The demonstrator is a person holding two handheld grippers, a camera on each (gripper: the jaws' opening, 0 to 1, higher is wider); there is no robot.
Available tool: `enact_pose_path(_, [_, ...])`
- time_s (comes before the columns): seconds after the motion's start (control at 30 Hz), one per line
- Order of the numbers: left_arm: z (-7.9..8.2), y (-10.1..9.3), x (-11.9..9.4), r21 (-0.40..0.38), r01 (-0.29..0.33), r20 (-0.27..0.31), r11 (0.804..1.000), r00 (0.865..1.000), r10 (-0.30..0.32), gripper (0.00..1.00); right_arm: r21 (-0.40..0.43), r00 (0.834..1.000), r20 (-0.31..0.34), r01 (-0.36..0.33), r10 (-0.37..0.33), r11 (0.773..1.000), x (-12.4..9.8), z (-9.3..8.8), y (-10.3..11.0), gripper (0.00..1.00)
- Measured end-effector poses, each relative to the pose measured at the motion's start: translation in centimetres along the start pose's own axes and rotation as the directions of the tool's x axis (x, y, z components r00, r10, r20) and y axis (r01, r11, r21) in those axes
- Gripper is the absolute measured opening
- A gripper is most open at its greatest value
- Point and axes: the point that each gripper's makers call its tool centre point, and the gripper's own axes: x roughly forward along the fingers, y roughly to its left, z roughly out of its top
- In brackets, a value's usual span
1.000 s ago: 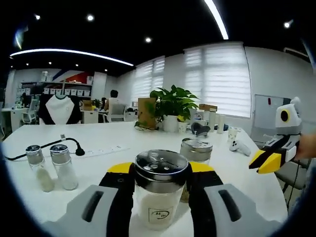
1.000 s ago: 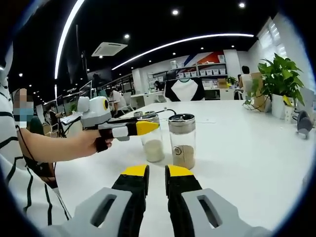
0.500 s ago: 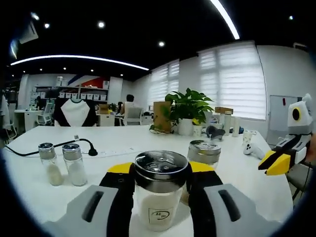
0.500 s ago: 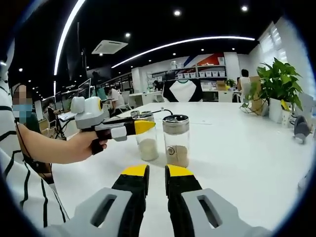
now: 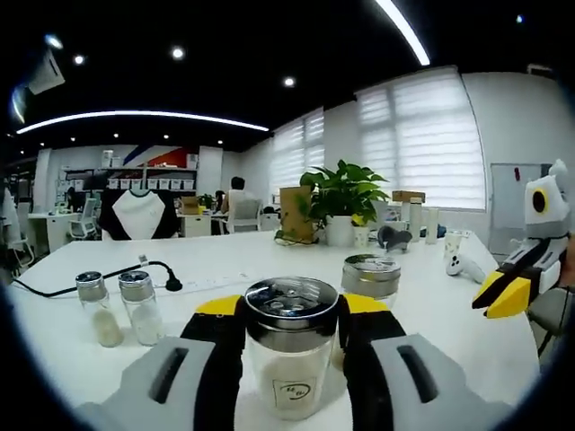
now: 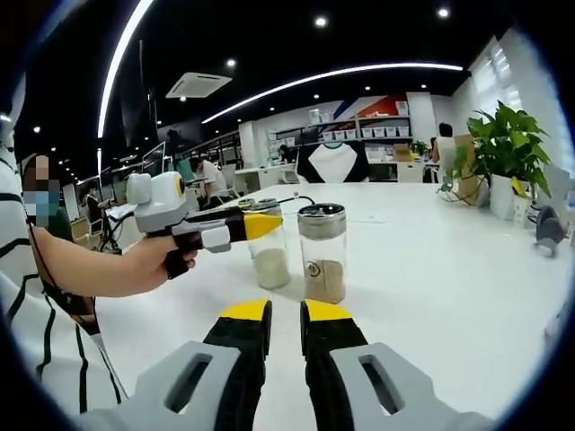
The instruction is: Rotate the seasoning bottle until the label or dispensing opening points toward the visible target arrow and the bottle remains upright within the marked orientation range
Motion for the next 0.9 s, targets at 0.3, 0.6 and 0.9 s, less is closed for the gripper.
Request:
enact_pose_path(0.3, [0.0, 0.0, -1.0, 0.03, 0.137, -0.016, 0.99, 0.99, -0.137, 0.48, -0.006, 1.0, -0.007, -0.009, 0.009, 1.0, 0.4, 0.1, 0.2, 0.1])
enact_pose_path(0.6, [1.0, -0.6, -1.7, -0.04, 0.341, -0.016, 0.939, 0.94, -0.342, 0.49, -0.011, 1.0, -0.022, -0.015, 0.015, 1.0, 0.4, -0.1, 0.5, 0.1])
enact_pose_path(0.9, [1.4, -1.5, -1.1, -0.037, 0.439, -0.003, 0.898, 0.898, -0.439, 0.52, -0.026, 0.999, -0.031, -0.016, 0.015, 1.0, 0.3, 0.1, 0.9, 0.1])
